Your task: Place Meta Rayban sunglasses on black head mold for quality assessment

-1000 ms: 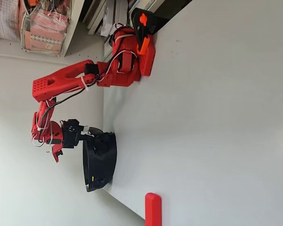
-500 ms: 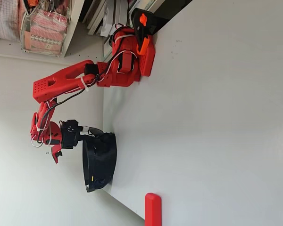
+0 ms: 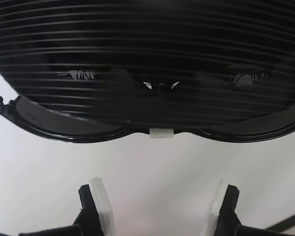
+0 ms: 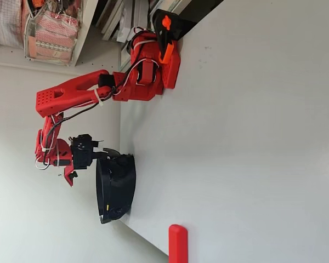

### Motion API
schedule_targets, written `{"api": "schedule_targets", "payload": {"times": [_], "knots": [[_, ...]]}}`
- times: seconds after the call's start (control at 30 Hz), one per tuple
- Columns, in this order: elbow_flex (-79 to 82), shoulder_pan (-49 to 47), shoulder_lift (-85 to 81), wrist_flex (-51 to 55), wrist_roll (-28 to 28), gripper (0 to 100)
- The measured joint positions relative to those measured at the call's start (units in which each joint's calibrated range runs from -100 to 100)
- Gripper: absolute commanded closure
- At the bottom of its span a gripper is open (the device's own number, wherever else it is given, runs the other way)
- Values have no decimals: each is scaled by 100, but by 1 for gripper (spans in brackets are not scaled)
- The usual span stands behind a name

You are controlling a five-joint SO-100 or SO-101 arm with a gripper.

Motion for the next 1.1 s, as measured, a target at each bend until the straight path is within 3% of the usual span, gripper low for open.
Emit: {"api": "schedule_targets", "payload": {"times": [0.3, 1.1], "knots": [[9, -211, 17, -694, -18, 7], [-126, -201, 126, -719, 55, 7]]}}
